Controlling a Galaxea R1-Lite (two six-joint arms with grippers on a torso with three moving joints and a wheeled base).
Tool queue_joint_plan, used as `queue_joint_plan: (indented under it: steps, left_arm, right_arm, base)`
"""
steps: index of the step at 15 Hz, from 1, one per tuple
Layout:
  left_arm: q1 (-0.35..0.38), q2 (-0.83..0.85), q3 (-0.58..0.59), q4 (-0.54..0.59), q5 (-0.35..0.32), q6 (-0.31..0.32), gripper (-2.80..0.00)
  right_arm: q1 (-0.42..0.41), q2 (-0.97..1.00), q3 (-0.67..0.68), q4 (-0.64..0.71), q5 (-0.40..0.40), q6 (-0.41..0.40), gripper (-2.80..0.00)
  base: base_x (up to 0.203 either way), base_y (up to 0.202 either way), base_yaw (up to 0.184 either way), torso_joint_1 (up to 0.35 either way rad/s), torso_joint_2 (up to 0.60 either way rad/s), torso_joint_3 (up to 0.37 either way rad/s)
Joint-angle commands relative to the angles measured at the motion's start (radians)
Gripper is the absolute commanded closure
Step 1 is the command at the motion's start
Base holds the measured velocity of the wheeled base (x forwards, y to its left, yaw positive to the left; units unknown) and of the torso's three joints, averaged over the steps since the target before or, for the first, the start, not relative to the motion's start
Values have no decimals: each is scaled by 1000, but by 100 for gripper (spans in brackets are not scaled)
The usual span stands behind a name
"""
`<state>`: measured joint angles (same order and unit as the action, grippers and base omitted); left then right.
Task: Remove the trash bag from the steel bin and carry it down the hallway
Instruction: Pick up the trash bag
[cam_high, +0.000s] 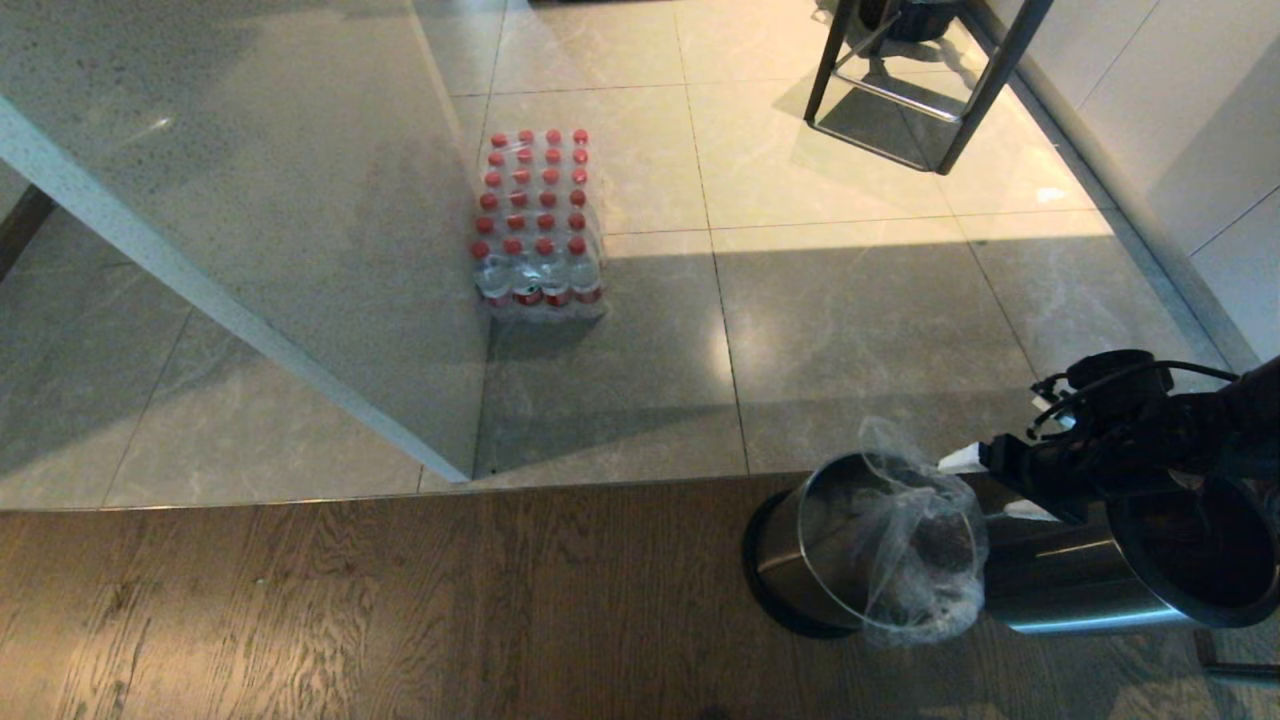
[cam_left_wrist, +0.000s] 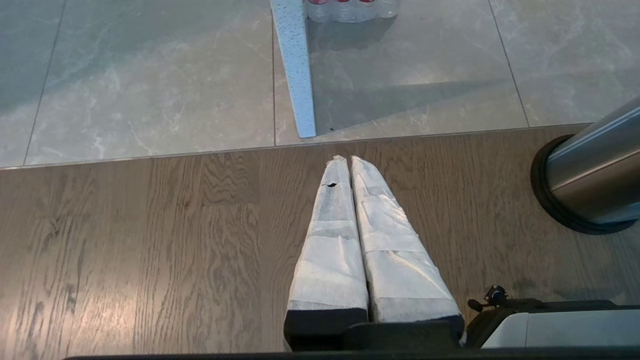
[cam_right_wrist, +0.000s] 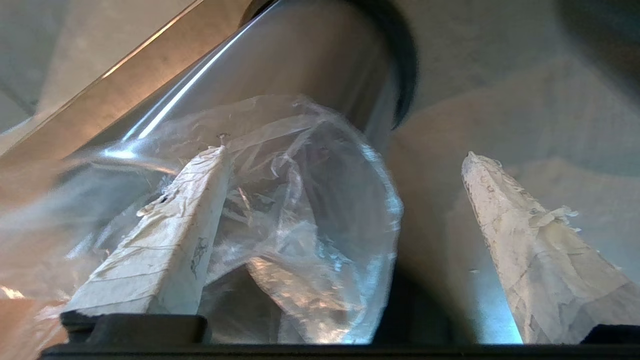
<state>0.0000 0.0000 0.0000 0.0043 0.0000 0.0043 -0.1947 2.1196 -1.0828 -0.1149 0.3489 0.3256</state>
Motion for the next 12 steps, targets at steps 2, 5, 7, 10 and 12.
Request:
queue_joint_plan:
  steps: [2,5,7,10,12]
  left_arm:
    - [0,0,0,0,0,0,0]
    - [0,0,0,0,0,0,0]
    - [0,0,0,0,0,0,0]
    - [0,0,0,0,0,0,0]
    - [0,0,0,0,0,0,0]
  right_arm:
    - [-2,3,-22,6,49,49,-280]
    - [0,-3,-23,7,107,62,-280]
    - [1,-1,-20,8,118,64,-280]
    - [9,6,-19,10,152,65,-280]
    - [14,11,-16,14,178,65,-280]
  base:
    - [0,0,0,0,0,0]
    - [0,0,0,0,0,0]
    - [0,0,0,0,0,0]
    - [0,0,0,0,0,0]
    - [0,0,0,0,0,0]
